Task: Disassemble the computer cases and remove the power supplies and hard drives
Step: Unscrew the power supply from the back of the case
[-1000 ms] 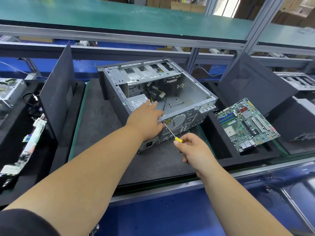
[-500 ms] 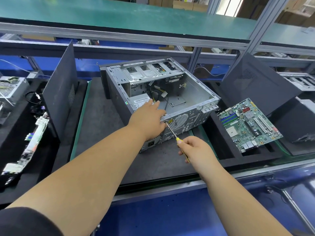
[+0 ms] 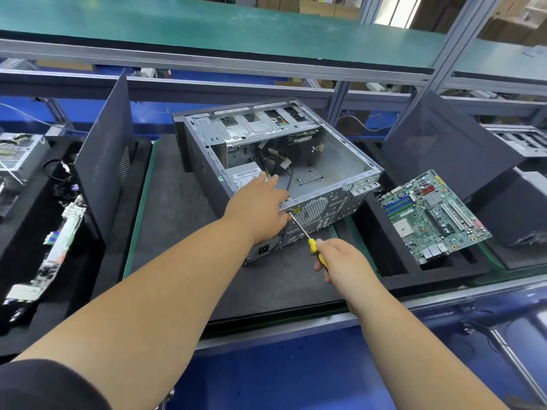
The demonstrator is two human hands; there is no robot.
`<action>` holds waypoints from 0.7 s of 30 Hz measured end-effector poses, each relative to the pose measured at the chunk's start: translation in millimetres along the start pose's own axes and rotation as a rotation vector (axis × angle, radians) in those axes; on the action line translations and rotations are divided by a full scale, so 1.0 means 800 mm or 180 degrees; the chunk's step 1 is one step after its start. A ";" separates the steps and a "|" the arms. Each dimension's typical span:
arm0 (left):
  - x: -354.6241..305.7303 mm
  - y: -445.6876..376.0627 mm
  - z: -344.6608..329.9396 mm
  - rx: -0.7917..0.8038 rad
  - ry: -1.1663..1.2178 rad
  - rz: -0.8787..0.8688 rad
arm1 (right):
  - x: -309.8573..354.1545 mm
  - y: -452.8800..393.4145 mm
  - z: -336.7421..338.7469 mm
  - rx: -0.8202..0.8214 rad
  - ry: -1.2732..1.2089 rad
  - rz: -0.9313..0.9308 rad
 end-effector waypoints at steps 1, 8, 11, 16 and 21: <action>0.000 0.002 0.002 0.0016 0.0070 -0.0010 | 0.000 0.000 -0.002 0.0092 -0.0067 -0.0077; -0.022 0.063 0.056 -0.1248 0.2079 -0.0462 | 0.003 0.002 0.001 0.0202 -0.0270 0.0085; -0.028 0.102 0.044 -0.1882 0.2973 0.0131 | 0.004 0.004 -0.001 0.0335 -0.0443 0.0175; -0.034 0.102 -0.044 -0.0975 0.4700 0.1964 | 0.006 0.004 -0.010 0.0641 -0.0862 0.0178; -0.041 0.089 -0.075 -0.0898 0.5763 0.2784 | 0.008 0.004 -0.020 0.0876 -0.0963 0.0126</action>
Point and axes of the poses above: each hand's wrist, its own y-axis away from the middle knuckle, its own z-axis out of the back of the hand, x = y × z, the point moved 7 cm from there along -y, towards the middle knuckle, and after that the axes turned 12 degrees about y, right-handed, at the moved point
